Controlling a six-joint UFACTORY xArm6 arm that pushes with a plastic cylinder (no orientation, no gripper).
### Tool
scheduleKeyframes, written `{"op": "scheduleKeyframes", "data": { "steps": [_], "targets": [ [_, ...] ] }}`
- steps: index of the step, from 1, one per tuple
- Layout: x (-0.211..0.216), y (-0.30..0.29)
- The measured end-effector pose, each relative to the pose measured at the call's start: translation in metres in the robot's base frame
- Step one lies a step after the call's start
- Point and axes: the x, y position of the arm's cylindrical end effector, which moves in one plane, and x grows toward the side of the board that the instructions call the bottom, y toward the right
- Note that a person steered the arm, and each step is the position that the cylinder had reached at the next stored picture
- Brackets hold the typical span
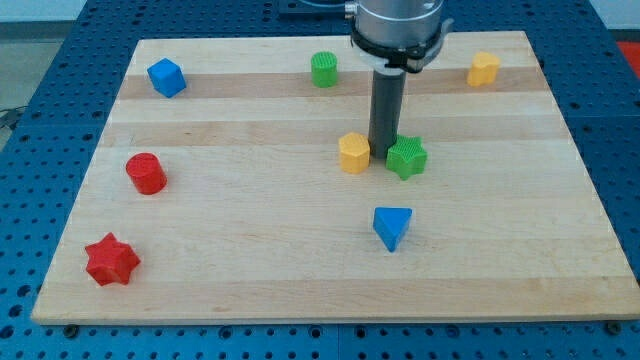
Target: Drag the yellow hexagon towards the bottom center of the board
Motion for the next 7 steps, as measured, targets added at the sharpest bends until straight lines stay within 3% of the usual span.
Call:
{"op": "scheduleKeyframes", "data": {
  "steps": [1, 2, 4, 7],
  "targets": [
    [0.007, -0.004],
    [-0.037, -0.004],
    [-0.044, -0.004],
    [0.035, -0.030]
  ]
}}
